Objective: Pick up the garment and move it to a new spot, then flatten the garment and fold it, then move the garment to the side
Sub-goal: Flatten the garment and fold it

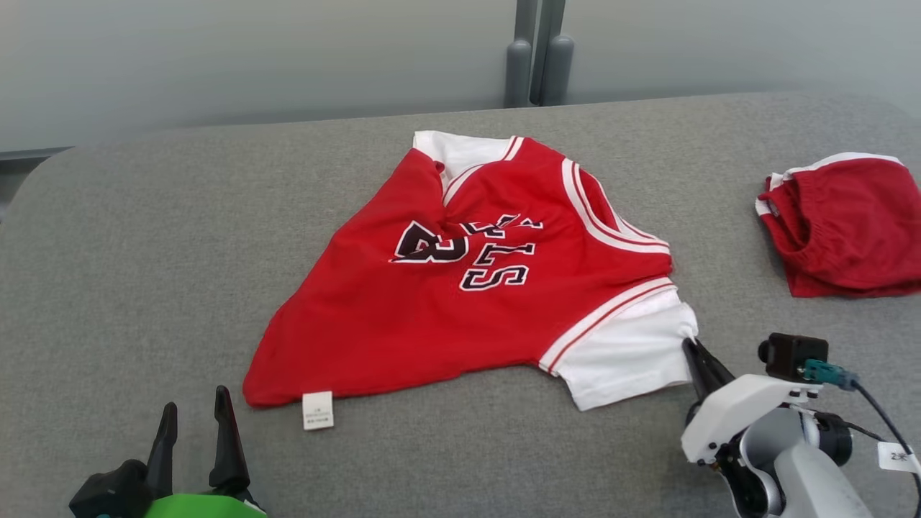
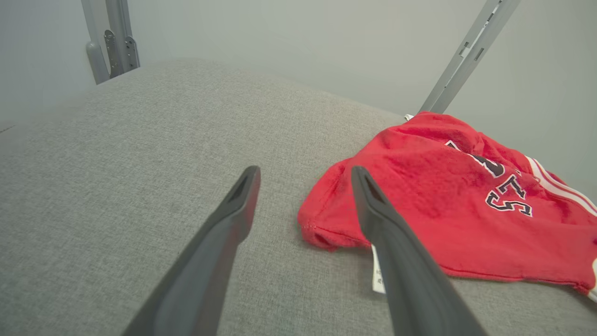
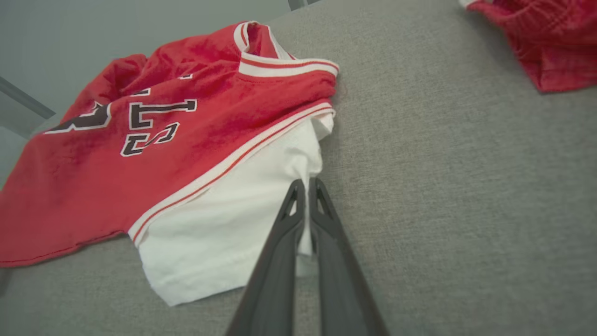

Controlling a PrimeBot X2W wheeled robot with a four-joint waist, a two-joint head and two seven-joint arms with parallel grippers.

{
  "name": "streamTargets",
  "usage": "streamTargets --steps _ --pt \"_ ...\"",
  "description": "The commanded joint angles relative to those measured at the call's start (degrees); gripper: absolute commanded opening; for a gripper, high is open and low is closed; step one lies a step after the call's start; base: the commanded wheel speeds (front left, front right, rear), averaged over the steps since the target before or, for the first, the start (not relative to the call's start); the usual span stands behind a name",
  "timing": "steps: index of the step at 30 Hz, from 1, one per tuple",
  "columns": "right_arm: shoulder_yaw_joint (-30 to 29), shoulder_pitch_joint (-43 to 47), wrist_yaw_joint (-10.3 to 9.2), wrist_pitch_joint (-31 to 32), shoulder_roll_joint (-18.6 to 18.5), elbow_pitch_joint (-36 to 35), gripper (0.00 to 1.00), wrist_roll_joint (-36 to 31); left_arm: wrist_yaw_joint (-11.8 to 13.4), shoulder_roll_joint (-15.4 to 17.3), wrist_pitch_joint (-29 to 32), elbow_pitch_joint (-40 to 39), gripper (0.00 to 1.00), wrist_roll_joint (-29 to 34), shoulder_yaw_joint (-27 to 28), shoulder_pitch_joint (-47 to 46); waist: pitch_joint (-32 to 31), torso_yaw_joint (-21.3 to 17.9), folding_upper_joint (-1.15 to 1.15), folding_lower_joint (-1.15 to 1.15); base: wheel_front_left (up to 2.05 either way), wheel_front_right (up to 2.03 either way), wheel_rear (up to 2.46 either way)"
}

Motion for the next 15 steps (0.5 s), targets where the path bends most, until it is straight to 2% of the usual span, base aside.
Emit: streamTargets --steps 1,8,11,15 --pt "-0.45 1.20 0.00 0.29 -0.55 -0.67 0.00 -0.18 -0.17 0.02 -0.16 -0.21 1.00 0.12 0.12 0.62 -0.40 -1.27 0.00 0.00 0.00 0.00 0.00" --pt "-4.24 8.21 0.00 6.96 -0.60 -13.24 0.00 -0.37 -0.19 -0.14 -0.17 -0.63 1.00 -0.08 0.74 0.98 -0.26 -4.04 0.00 0.00 0.00 0.00 0.00" --pt "-5.74 9.97 0.00 8.13 -0.30 -15.44 0.00 0.23 -0.40 -0.16 -0.16 -0.51 1.00 -0.10 0.73 0.62 0.01 -4.61 0.00 0.00 0.00 0.00 0.00" --pt "-7.34 10.25 0.00 7.56 0.03 -14.72 0.00 0.39 -0.62 -0.19 -0.16 0.19 1.00 0.16 0.38 0.32 0.28 -4.99 0.00 0.00 0.00 0.00 0.00"
